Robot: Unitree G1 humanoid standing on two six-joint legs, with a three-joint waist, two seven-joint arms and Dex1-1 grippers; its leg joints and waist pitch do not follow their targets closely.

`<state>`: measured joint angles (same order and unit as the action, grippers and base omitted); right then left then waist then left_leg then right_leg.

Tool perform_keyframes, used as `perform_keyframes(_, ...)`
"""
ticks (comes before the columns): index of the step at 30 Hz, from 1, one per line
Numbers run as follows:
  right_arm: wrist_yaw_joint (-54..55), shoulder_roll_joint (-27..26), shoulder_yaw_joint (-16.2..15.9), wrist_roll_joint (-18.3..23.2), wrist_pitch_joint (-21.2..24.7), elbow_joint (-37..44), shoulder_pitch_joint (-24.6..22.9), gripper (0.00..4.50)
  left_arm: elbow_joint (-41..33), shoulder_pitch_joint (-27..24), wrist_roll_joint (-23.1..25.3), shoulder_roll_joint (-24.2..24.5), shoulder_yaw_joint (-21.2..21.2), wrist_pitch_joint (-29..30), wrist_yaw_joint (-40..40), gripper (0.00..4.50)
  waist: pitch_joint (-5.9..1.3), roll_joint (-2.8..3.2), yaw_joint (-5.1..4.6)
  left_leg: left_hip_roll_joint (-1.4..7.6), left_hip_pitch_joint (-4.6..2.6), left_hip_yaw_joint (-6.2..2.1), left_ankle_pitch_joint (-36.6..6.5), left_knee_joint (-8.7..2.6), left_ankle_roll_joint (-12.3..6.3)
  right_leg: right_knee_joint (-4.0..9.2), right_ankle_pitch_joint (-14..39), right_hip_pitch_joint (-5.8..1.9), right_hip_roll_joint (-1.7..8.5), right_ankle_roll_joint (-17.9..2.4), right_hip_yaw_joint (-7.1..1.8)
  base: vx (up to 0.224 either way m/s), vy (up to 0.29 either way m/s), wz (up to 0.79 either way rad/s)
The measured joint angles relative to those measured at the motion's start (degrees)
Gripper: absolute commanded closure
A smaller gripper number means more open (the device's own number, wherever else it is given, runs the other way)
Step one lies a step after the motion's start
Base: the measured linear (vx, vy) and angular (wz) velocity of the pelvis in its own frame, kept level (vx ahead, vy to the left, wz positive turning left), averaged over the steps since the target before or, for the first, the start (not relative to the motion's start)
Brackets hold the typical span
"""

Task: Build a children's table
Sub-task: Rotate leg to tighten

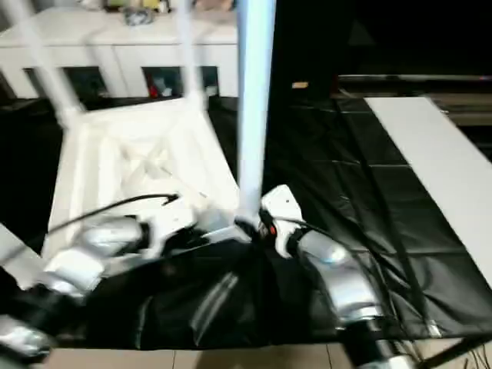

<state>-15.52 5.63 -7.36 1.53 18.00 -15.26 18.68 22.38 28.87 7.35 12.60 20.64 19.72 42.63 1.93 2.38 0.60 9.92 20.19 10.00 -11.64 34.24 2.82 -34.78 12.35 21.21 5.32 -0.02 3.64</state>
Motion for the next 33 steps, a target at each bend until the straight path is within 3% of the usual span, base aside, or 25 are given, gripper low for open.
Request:
perform_keyframes(3, 6.9, -3.0, 2.1, -0.2, 0.8, -2.0, 1.9, 2.16, 2.4, 1.4, 1.0, -4.0, -0.2, 1.9, -5.0, 4.5, -0.08, 0.24, -0.45, -0.1, -0.07, -0.08, 0.0, -0.29, -0.01, 0.75, 0.0, -0.13, 0.0, 0.0, 0.08, 0.0, 0.0, 0.0)
perform_keyframes(5, 7.0, -3.1, 2.1, -0.3, -0.1, -3.0, 2.5, 2.16, 2.9, 1.9, 1.3, -4.1, 0.1, 1.4, -5.3, 4.5, -0.13, 0.26, -0.51, -0.13, 0.07, -0.09, 0.0, -0.36, -0.01, 0.98, 0.0, -0.32, 0.0, 0.0, 0.07, 0.0, 0.0, 0.0)
perform_keyframes(7, 6.5, -3.0, 2.2, -0.4, -1.3, -3.3, 2.5, 1.78, 3.0, 2.1, 1.4, -3.7, 0.5, 0.7, -5.3, 4.5, -0.13, 0.26, -0.48, -0.14, 0.26, -0.08, 0.0, -0.37, -0.01, 1.13, 0.0, -0.24, 0.0, 0.0, 0.06, 0.0, 0.0, 0.0)
perform_keyframes(14, -3.6, 0.5, 0.3, 1.6, -3.1, 2.7, -0.8, 1.22, 0.8, 1.0, 1.6, 0.8, 0.7, -1.9, -3.0, 4.5, -0.06, 0.18, -1.08, -0.07, 0.71, -0.08, 0.0, -0.44, -0.01, 0.95, -0.8, 0.2, -0.03, 0.1, 0.07, 0.0, 0.0, 0.0)
perform_keyframes(16, -7.7, 4.8, -1.4, 1.9, -2.5, 5.0, -1.0, 1.12, -1.1, 0.1, 1.5, 3.1, 0.8, -3.1, -1.4, 4.5, -0.06, 0.18, -1.02, -0.04, 0.92, -0.07, 0.0, -0.44, 0.0, 0.71, -1.1, 0.68, -0.03, 0.2, 0.07, 0.0, 0.0, 0.0)
perform_keyframes(22, -27.5, 17.4, -4.3, 5.1, -3.2, 11.4, -6.2, 1.12, -7.5, -4.2, -1.8, 13.0, 1.4, -8.8, 11.0, 4.5, -0.11, 0.26, 0.11, 0.23, 0.97, -0.09, 0.0, -0.76, -0.06, 0.6, -0.6, 0.78, -0.3, 0.2, 0.15, 0.027, -0.009, -0.01)
perform_keyframes(27, -33.1, 19.4, -4.4, 5.6, -7.6, 9.9, -7.0, 1.12, -10.0, -5.1, -3.9, 17.0, 2.1, -9.9, 19.3, 4.5, -0.11, 0.29, 1.61, 0.1, 0.89, 0.03, 0.1, -0.67, -0.28, 0.66, -0.5, 0.82, -0.11, 0.0, 0.13, 0.0, 0.0, 0.0)
perform_keyframes(33, -34.4, 19.5, -6.2, 5.6, -8.8, 9.3, -6.8, 1.12, -11.0, -5.8, -5.0, 18.0, 2.6, -9.9, 22.0, 4.5, -0.1, 0.27, 1.51, 0.06, 0.82, 0.08, 0.0, -0.56, -0.01, 0.6, -0.5, 0.75, -0.06, -0.1, 0.06, 0.0, 0.0, 0.0)
